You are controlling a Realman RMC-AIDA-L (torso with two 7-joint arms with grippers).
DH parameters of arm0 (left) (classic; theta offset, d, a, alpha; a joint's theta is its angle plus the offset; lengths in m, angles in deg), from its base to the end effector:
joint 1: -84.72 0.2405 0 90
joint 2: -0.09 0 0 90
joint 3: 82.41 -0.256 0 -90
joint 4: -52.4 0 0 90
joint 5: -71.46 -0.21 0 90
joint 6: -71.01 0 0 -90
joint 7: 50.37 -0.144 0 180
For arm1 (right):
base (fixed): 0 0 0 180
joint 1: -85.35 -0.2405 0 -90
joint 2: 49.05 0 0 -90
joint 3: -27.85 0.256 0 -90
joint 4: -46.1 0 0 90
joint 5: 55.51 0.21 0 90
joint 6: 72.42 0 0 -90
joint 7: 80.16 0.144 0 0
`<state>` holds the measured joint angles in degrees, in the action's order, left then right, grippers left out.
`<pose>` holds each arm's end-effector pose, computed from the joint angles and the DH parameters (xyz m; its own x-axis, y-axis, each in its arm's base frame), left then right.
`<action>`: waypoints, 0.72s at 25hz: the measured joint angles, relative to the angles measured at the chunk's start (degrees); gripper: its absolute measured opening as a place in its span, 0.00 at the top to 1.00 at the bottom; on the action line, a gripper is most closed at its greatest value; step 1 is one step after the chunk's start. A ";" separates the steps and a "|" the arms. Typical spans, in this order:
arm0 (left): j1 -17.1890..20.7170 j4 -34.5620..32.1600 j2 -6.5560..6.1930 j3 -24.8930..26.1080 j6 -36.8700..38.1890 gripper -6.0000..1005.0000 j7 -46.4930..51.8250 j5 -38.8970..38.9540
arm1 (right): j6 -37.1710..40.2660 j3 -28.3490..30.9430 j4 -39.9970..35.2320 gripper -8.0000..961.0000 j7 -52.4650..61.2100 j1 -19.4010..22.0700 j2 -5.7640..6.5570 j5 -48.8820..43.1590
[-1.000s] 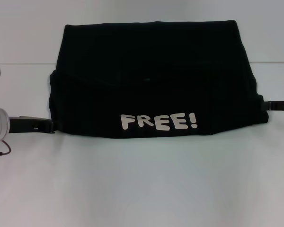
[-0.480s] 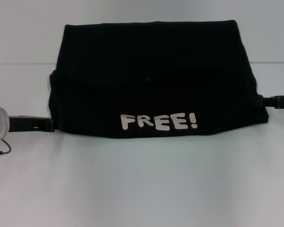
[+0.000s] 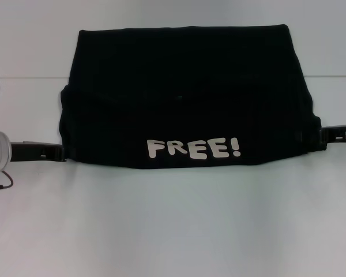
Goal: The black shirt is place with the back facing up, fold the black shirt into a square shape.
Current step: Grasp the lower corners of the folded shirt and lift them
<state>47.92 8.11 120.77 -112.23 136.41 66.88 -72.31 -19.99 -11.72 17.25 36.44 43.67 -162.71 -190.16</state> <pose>-0.3106 0.3863 0.0248 0.5144 0.7526 0.4111 0.8432 -0.3566 -0.4023 0.3088 0.4214 0.0220 0.5387 -0.7331 -0.4152 -0.8208 -0.3457 -0.4547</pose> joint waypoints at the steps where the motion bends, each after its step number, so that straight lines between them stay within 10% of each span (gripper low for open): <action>1: 0.04 0.00 0.00 0.03 0.00 0.99 0.00 -0.04 | -0.07 -0.16 -0.08 0.37 0.01 0.00 -0.14 0.00; 18: 0.82 -0.13 0.01 0.92 -0.65 0.99 0.25 0.19 | 1.87 0.41 -1.57 0.82 1.49 2.08 0.77 0.46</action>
<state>48.74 7.98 120.78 -111.31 135.76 67.14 -72.12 -18.12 -11.30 15.69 37.93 45.74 -161.93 -189.71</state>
